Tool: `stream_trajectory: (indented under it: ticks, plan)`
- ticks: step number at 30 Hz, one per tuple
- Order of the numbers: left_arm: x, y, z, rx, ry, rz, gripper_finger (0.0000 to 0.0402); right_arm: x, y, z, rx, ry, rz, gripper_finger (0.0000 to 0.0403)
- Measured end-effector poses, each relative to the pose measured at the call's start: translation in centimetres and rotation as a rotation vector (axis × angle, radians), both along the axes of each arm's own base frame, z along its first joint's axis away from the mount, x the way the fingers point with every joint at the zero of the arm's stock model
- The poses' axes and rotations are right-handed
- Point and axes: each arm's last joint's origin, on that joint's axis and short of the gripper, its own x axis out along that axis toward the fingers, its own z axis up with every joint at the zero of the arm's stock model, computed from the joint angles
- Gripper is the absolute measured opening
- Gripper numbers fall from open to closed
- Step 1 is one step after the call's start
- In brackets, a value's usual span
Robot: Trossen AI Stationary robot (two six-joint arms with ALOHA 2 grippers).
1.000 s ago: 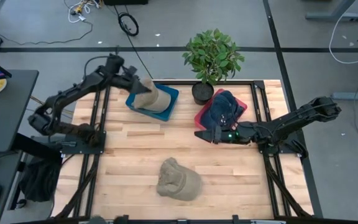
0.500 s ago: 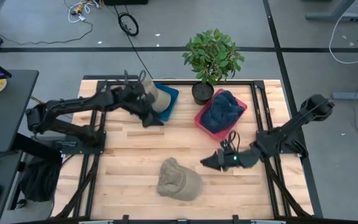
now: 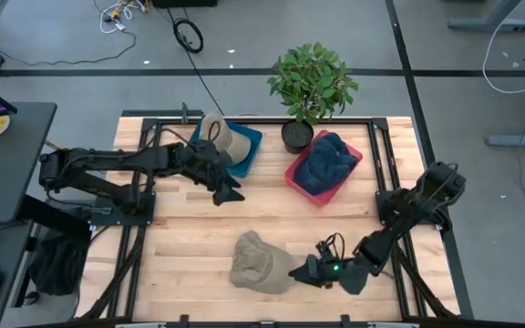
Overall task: Pick & Place hat
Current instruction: Put the brown cap into the blue bin
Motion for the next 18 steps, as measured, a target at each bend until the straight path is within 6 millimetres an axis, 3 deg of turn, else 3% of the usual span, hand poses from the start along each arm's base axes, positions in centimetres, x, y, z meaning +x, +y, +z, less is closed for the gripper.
stream_trajectory:
  ticks: [10, 18]
  plan:
    - [0.7, -2.4, 0.9, -0.102, -0.081, -0.003, 0.0334, -0.4, 1.0, -4.8, 0.018, 0.145, -0.035, 0.0267]
    - [1.0, -4.0, 1.7, -0.135, -0.156, -0.009, 0.0334, 0.9, -0.4, -5.1, -0.064, 0.122, -0.100, 0.0267]
